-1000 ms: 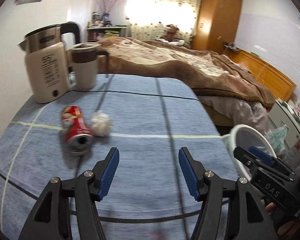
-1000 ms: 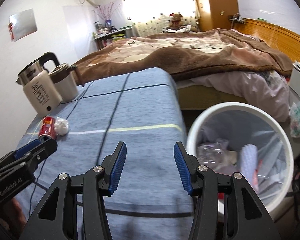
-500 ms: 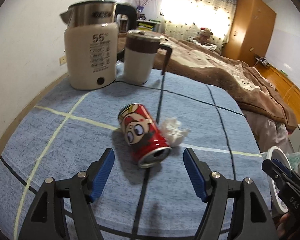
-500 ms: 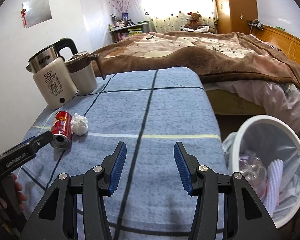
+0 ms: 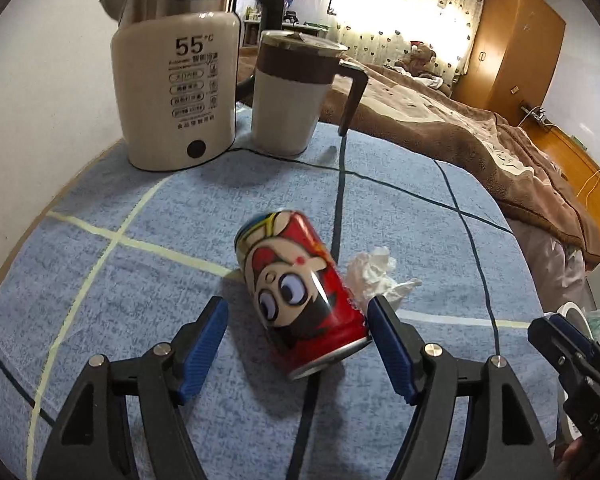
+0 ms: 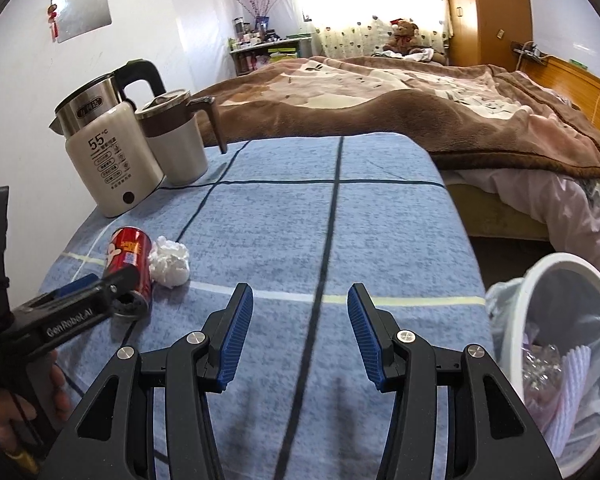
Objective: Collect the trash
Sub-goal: 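Grasp the red cartoon can with the left tool while the right tool grasps the crumpled tissue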
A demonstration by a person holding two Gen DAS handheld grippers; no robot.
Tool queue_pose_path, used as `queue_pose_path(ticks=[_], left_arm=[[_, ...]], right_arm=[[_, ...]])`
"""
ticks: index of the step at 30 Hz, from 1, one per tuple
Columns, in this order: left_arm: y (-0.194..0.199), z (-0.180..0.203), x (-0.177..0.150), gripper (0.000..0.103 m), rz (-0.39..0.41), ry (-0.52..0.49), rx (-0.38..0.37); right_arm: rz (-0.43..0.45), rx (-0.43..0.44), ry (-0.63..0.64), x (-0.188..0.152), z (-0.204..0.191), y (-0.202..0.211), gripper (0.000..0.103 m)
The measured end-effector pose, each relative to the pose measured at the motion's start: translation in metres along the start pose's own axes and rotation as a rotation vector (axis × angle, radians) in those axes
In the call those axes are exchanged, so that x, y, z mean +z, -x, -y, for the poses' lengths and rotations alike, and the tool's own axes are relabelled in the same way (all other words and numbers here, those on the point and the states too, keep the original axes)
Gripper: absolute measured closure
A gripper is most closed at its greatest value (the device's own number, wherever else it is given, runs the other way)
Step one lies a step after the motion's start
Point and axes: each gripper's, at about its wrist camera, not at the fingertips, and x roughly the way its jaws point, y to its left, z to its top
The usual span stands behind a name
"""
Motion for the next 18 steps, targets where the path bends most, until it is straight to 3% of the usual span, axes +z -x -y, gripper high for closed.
queue_pose_path(ticks=[6,11,18], left_arm=[[-0.004,-0.013,0.001,0.047,-0.016,0.009,-0.033],[-0.002,-0.025,0.003,0.047,-0.003,0.016,-0.047],[0.010,-0.043,0.001,0.048,0.016,0.010,-0.029]], right_arm=[[-0.019,0.021,0.017,0.006,-0.019,-0.016,0.053],[-0.041,0.035,0.031,0.009,-0.032,-0.029,0.053],[-0.045,0.125,0.033,0.013,-0.051,-0.043,0.053]])
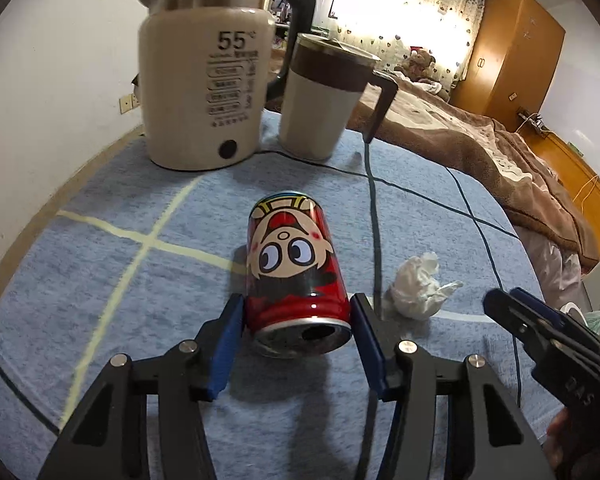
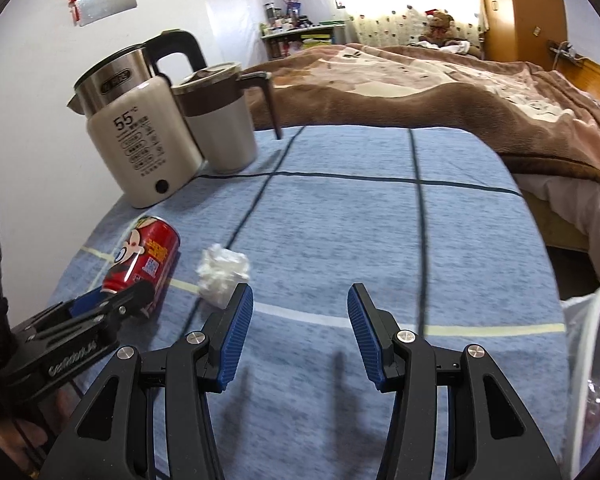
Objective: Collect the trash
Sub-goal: 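Grasp the red cartoon can with the left tool while the right tool grasps the crumpled tissue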
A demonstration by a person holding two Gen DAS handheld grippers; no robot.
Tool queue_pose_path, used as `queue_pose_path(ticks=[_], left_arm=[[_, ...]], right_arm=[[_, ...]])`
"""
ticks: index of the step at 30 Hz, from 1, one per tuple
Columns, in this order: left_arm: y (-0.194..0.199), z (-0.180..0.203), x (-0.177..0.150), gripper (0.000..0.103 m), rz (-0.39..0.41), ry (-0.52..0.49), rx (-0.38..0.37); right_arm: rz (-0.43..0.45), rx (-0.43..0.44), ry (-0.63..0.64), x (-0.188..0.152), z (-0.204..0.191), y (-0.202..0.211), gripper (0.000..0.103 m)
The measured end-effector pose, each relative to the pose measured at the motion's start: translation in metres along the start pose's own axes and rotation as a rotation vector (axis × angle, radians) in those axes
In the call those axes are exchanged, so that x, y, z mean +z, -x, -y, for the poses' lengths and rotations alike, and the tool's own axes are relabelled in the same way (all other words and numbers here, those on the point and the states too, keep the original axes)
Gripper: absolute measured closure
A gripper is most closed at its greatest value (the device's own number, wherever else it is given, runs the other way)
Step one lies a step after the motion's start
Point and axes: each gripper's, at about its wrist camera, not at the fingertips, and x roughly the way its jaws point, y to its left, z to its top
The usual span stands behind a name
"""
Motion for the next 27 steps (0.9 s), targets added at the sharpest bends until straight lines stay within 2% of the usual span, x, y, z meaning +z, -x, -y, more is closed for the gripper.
queue_pose_path(ticks=[5,11,16,20,23,25,27], left_arm=[[0.003,-0.017,-0.003,0.048,-0.002,0.018,-0.008],[0.005,-0.031,-0.005,0.047,0.002,0.045,-0.015],[0.004,-0.040,-0.003,0.047,-0.009,0.061,-0.041],[0.001,-0.046,-0.002,0.047,-0.024,0.074,-0.038],[-0.003,-0.049,0.000,0.040,-0.029,0.082,-0.034],[0.000,-0.046,0.003,0.036,-0.003,0.058,-0.016],[-0.002,-0.045,0.007,0.035,0.001,0.053,-0.014]], right_arm=[[-0.004,0.062,0.042,0.003,-0.019,-0.012,0.053],[-0.033,0.074,0.078,0.008,-0.036,-0.033,0.053],[-0.077,0.038,0.096,0.009,-0.043,-0.053,0.053],[-0.079,0.028,0.096,0.010,-0.043,-0.061,0.053],[-0.082,0.014,0.093,0.010,-0.043,-0.064,0.053],[-0.088,0.021,0.093,0.009,-0.043,-0.066,0.053],[-0.087,0.017,0.091,0.009,-0.044,-0.068,0.053]])
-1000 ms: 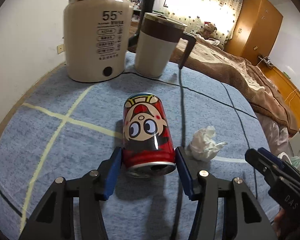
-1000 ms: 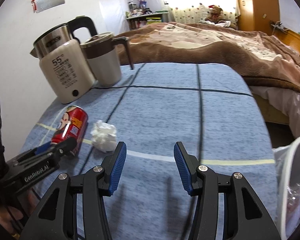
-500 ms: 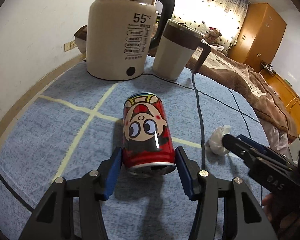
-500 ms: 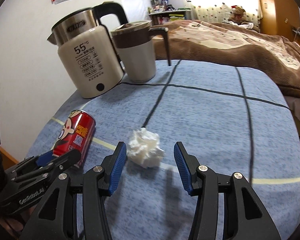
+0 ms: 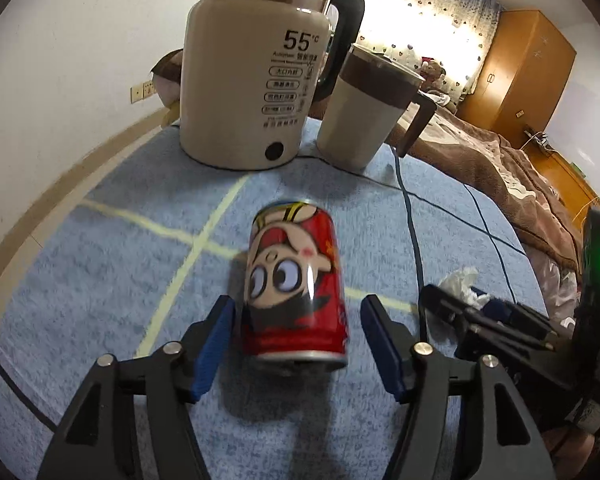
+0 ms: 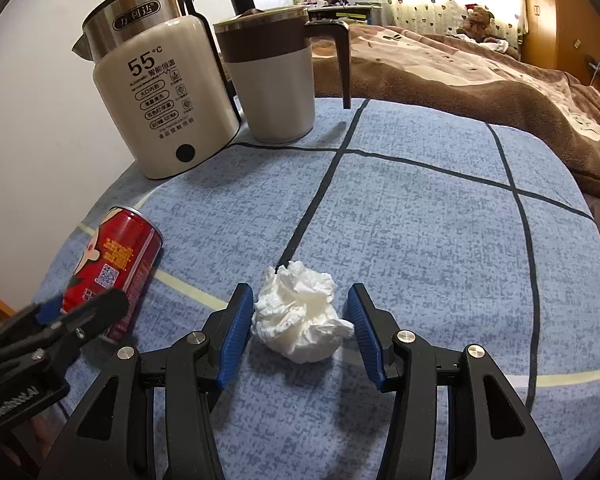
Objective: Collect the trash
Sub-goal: 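Grasp the red cartoon can with the left tool while the right tool grasps the crumpled tissue, then carry can and tissue over the bin and open both tools to drop them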
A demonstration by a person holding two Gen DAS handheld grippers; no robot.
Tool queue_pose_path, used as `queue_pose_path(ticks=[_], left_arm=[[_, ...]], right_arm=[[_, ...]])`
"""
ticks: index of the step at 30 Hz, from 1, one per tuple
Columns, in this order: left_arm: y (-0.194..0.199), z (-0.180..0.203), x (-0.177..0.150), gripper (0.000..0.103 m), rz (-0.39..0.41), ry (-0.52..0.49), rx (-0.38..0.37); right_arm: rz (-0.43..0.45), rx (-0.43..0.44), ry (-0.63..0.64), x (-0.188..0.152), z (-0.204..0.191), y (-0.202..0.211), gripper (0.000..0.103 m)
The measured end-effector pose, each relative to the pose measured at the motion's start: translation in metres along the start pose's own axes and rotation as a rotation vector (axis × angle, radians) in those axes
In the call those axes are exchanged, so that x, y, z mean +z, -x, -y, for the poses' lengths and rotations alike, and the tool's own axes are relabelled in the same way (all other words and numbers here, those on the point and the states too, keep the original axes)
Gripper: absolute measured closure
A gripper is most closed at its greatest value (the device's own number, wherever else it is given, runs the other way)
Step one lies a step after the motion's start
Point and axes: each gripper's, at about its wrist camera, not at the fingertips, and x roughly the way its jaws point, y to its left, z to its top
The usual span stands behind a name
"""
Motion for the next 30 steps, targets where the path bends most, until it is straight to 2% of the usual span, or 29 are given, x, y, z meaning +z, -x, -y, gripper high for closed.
queue_pose_path(ticks=[3,5,6,7,10,23,30], left_arm=[[-0.007,-0.003,0.004,0.036,-0.009,0.018,0.014],[-0.008,-0.005,0.005,0.037,0.004,0.024,0.028],[-0.009,-0.005,0.005,0.045,0.003,0.025,0.023],[-0.010,-0.005,0.005,0.048,-0.003,0.023,0.011],[-0.009,-0.001,0.004,0.048,0.000,0.000,0.028],[0.010,0.024,-0.004,0.049,0.025,-0.070,0.040],[0.024,0.053,-0.013,0.049,0.032,-0.111,-0.009]], right_arm=[[0.001,0.007,-0.002,0.001,-0.001,-0.001,0.059],[0.004,0.009,-0.006,0.000,0.000,-0.001,0.066],[0.006,0.009,-0.010,0.000,0.001,-0.001,0.067],[0.007,0.012,-0.014,0.000,0.002,0.000,0.068],[0.014,0.015,-0.021,0.000,0.003,0.002,0.071],[0.073,-0.003,-0.038,-0.007,0.009,0.033,0.074],[0.117,-0.029,-0.068,-0.017,0.028,0.070,0.074]])
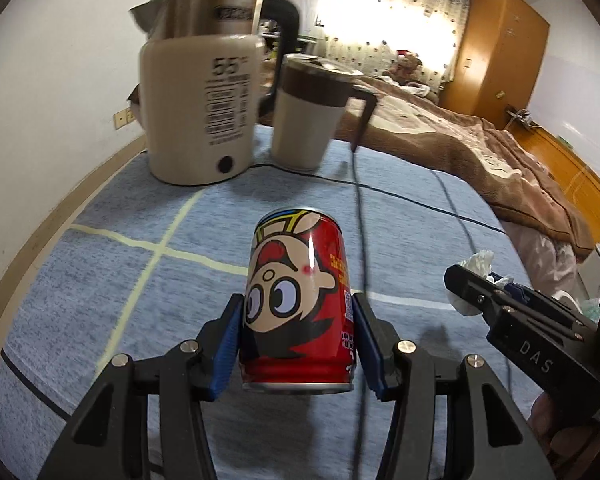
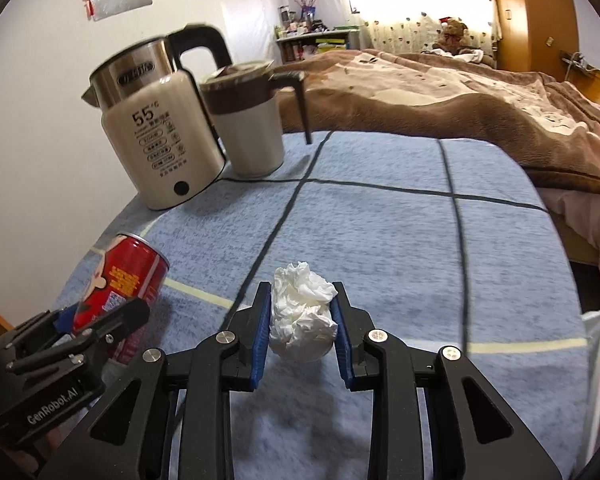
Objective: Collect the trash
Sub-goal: 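Carry can and tissue over the bin and open both tools to drop them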
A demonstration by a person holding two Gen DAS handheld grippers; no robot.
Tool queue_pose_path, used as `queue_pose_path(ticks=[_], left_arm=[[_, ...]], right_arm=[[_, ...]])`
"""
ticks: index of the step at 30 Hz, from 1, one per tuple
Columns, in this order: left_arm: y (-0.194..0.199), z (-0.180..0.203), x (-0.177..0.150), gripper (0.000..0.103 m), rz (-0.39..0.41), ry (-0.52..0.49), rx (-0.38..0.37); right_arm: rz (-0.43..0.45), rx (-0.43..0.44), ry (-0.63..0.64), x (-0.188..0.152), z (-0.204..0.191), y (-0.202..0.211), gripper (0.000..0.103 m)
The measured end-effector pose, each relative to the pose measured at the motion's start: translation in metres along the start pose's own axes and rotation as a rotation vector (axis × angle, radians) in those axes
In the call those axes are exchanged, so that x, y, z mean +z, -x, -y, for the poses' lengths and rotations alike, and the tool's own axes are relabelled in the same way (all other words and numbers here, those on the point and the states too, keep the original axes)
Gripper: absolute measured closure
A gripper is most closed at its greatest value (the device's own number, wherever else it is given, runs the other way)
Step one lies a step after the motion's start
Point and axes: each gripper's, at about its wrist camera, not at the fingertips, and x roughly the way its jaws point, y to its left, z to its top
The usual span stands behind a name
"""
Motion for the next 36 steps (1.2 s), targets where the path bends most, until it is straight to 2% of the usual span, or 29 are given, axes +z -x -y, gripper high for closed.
queue_pose_path(ticks=[15,36], left_arm=[[0.022,0.079,-0.009,0.048,0.023,-0.105,-0.068],[0.029,0.201,-0.029,0.048,0.030,-0.257,-0.221]], right_arm=[[0.061,-0.059,-0.097,-0.019,0.060,0.068,0.074],[0.126,-0.177,-0.207,-0.049,0.161,0.142,0.074]])
